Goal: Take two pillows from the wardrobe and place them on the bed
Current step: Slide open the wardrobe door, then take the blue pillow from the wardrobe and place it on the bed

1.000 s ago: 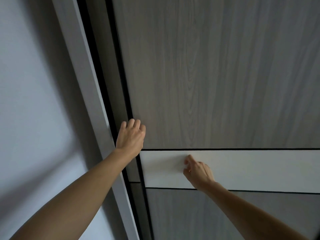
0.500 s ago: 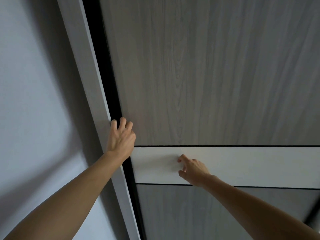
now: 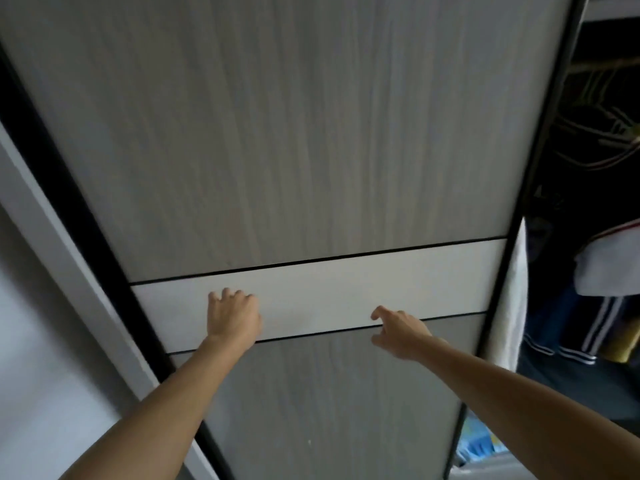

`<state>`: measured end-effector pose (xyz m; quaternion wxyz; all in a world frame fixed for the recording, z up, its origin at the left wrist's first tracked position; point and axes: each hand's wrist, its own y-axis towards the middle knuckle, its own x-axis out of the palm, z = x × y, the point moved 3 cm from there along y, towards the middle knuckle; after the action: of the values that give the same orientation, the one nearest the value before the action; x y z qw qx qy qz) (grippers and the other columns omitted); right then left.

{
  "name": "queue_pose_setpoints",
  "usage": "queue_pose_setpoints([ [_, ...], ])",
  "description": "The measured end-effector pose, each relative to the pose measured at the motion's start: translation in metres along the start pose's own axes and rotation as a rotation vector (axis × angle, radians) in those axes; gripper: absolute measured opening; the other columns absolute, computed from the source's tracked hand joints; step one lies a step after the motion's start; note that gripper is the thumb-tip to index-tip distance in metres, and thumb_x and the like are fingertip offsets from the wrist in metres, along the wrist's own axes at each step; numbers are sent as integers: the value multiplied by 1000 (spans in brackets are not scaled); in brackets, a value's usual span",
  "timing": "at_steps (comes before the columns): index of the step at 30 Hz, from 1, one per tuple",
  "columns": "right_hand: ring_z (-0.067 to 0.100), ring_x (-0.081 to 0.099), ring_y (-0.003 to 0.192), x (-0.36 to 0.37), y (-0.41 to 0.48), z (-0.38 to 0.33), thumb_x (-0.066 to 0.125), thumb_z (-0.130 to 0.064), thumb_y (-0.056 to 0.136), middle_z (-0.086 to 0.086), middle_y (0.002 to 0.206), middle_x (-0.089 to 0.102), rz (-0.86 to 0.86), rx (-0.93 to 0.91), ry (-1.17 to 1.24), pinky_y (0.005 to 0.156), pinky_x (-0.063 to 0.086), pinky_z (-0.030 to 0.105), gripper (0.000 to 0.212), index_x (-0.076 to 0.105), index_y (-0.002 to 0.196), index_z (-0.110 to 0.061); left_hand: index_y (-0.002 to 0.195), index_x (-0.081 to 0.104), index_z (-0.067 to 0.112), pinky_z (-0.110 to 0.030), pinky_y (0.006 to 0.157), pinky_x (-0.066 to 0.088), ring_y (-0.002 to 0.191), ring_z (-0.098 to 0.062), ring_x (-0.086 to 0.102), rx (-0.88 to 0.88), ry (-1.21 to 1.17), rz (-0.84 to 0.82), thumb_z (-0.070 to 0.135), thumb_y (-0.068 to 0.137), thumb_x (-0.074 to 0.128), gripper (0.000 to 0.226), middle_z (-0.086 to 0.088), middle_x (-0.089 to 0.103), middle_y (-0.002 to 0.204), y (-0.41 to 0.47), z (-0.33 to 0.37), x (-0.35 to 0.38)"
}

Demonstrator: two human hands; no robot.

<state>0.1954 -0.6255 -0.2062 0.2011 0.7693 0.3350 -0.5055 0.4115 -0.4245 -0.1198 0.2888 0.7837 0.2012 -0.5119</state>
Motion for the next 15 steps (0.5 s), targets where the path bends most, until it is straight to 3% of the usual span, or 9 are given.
queue_pose_setpoints([
  [5, 27, 61, 106, -36, -45, 123, 60, -39, 81, 3, 111, 68, 14, 67, -42, 85, 48, 34, 44, 51, 122, -27, 92, 63, 14, -35, 78, 46, 98, -30, 62, 175, -241, -119, 33, 85, 51, 23, -8, 69, 102, -20, 176, 8],
  [13, 30, 62, 96, -71, -151, 342, 58, -40, 79, 3, 106, 66, -50, 390, -96, 70, 44, 31, 24, 57, 101, -29, 96, 63, 18, -36, 79, 51, 100, -31, 64, 479, -395, -290, 39, 82, 56, 27, -8, 69, 107, -63, 427, 4],
  [15, 30, 62, 96, -75, -171, 387, 58, -39, 79, 3, 107, 66, -56, 464, -93, 73, 49, 32, 27, 58, 104, -28, 95, 63, 19, -36, 79, 51, 100, -31, 64, 538, -413, -320, 41, 82, 56, 27, -8, 69, 106, -70, 477, 4],
])
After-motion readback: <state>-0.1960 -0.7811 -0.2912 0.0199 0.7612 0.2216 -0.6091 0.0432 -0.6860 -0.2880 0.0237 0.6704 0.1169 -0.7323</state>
